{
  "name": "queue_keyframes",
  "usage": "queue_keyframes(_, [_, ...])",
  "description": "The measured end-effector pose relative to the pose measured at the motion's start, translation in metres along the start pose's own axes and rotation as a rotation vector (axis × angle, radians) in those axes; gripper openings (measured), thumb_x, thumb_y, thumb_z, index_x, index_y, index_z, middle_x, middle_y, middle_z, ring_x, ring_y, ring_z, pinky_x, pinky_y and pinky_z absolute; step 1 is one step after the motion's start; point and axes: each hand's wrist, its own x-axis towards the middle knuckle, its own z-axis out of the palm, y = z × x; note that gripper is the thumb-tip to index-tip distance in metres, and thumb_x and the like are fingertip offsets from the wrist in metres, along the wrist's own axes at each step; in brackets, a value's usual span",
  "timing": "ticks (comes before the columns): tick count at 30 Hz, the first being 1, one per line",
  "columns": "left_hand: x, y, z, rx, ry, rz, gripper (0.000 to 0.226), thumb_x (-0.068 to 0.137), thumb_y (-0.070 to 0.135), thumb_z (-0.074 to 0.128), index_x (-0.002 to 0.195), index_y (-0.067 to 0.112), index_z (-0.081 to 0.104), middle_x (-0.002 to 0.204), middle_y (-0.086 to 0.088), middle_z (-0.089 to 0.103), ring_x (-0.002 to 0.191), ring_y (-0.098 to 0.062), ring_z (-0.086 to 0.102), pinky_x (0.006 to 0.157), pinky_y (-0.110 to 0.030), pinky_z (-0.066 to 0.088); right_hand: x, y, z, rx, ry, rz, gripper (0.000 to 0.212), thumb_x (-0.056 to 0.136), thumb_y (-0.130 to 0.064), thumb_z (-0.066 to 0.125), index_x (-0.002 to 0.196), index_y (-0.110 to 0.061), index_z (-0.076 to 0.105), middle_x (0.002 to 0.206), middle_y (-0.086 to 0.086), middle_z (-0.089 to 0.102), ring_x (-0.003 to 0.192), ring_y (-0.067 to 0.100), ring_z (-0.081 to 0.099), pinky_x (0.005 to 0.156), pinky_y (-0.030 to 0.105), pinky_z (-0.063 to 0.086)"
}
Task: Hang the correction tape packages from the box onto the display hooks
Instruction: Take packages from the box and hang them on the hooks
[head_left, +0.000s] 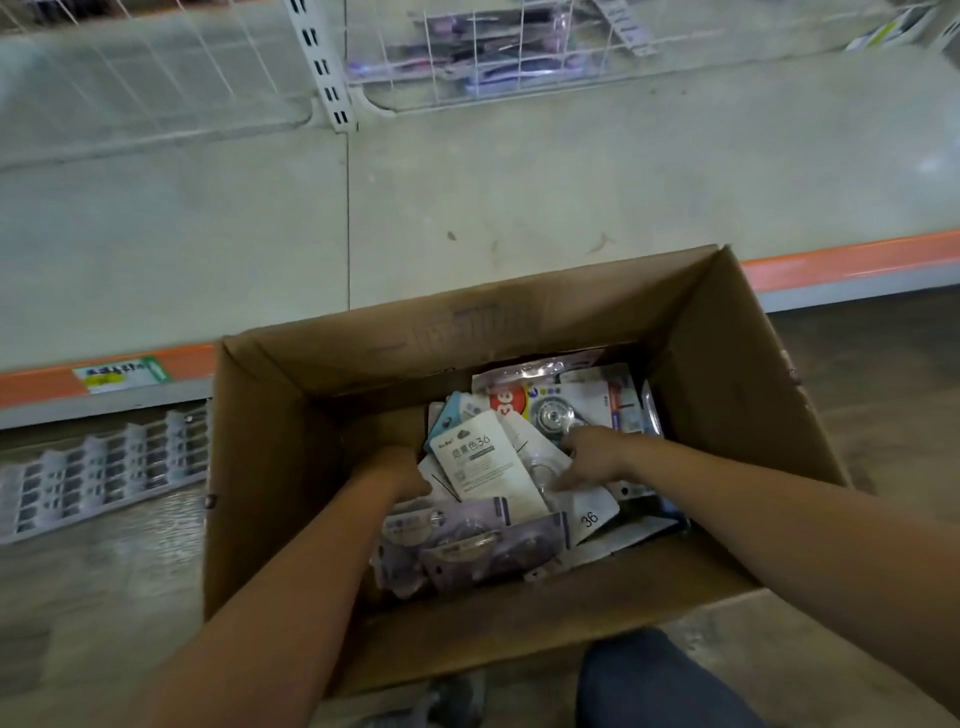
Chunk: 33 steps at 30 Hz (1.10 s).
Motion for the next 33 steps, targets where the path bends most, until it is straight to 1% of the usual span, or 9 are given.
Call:
queue_keyframes(7, [-0.007,-0.008,-0.007,-0.096,-0.209,0.074,0.042,0.088,0.027,0.066,0.125,0.009,0.061,0.124,-0.009,0.062,0.112,-0.023,0.059,0.095,-0.030,0.047,-0.005,-0.002,0.002,0.159,-0.017,-0.027,0.065,0.088,-0.033,0.065,0.143,-0.012,0.037,0.144,0.008,0.042,0.126,0.026,0.046,0.096,0.031,0.042])
queue_keyframes(11, [-0.018,-0.011,-0.014,-0.163,-0.287,0.102,0.039,0.092,0.030,0.061,0.126,0.011,0.060,0.126,-0.006,0.062,0.112,-0.021,0.059,0.099,-0.033,0.046,-0.010,0.000,-0.012,0.365,-0.048,-0.058,0.045,0.090,-0.020,0.063,0.131,-0.011,0.048,0.127,0.011,0.059,0.108,0.026,0.060,0.094,0.038,0.050])
queue_keyframes(17, [-0.024,-0.017,-0.033,-0.707,-0.180,0.103,0.035,0.091,0.025,0.062,0.118,0.003,0.062,0.114,-0.014,0.067,0.103,-0.029,0.064,0.095,-0.042,0.050,-0.025,0.007,-0.026,0.640,-0.183,-0.137,0.024,0.094,-0.005,0.053,0.116,-0.015,0.050,0.112,0.009,0.064,0.102,0.029,0.063,0.083,0.037,0.055])
queue_keyframes(20, [-0.027,-0.015,-0.037,-0.898,-0.151,0.108,0.034,0.094,0.025,0.058,0.119,0.004,0.060,0.105,-0.014,0.068,0.090,-0.026,0.065,0.080,-0.036,0.053,-0.032,0.008,-0.034,0.698,-0.246,-0.152,0.022,0.095,-0.003,0.049,0.113,-0.016,0.051,0.107,0.007,0.064,0.093,0.023,0.064,0.073,0.032,0.057])
queue_keyframes(22, [-0.029,-0.014,-0.038,-0.959,-0.135,0.091,0.036,0.096,0.029,0.055,0.121,0.005,0.059,0.096,-0.010,0.067,0.084,-0.024,0.064,0.073,-0.033,0.051,-0.034,0.009,-0.037,0.737,-0.280,-0.155,0.025,0.095,-0.002,0.047,0.117,-0.014,0.051,0.113,0.011,0.063,0.101,0.028,0.063,0.083,0.037,0.056])
queue_keyframes(24, [-0.027,-0.016,-0.037,-1.031,-0.140,0.067,0.039,0.096,0.033,0.053,0.124,0.006,0.057,0.098,-0.012,0.067,0.086,-0.026,0.063,0.078,-0.035,0.051,-0.035,0.011,-0.038,0.749,-0.298,-0.126,0.032,0.094,-0.003,0.049,0.125,-0.011,0.050,0.125,0.016,0.060,0.114,0.034,0.058,0.099,0.047,0.047])
queue_keyframes(27, [-0.027,-0.016,-0.038,-1.150,-0.277,0.051,0.040,0.095,0.041,0.051,0.121,0.013,0.060,0.103,-0.013,0.068,0.090,-0.028,0.064,0.083,-0.039,0.050,-0.034,0.015,-0.040,0.767,-0.348,-0.093,0.042,0.090,-0.005,0.055,0.131,-0.009,0.050,0.129,0.015,0.059,0.120,0.034,0.055,0.107,0.052,0.038])
queue_keyframes(30, [-0.030,-0.013,-0.037,-1.159,-0.423,0.129,0.041,0.080,0.045,0.067,0.109,0.015,0.066,0.099,-0.011,0.072,0.084,-0.026,0.069,0.078,-0.038,0.053,-0.034,0.016,-0.040,0.801,-0.373,-0.092,0.039,0.089,-0.006,0.057,0.128,-0.011,0.052,0.128,0.015,0.060,0.120,0.034,0.056,0.106,0.052,0.039])
queue_keyframes(33, [-0.030,-0.015,-0.035,-1.105,-0.490,0.208,0.075,0.037,0.035,0.096,0.103,0.012,0.069,0.097,-0.013,0.073,0.082,-0.028,0.071,0.071,-0.040,0.057,-0.035,0.013,-0.040,0.781,-0.328,-0.088,0.032,0.091,-0.010,0.059,0.122,-0.009,0.056,0.124,0.014,0.062,0.117,0.033,0.058,0.104,0.051,0.042])
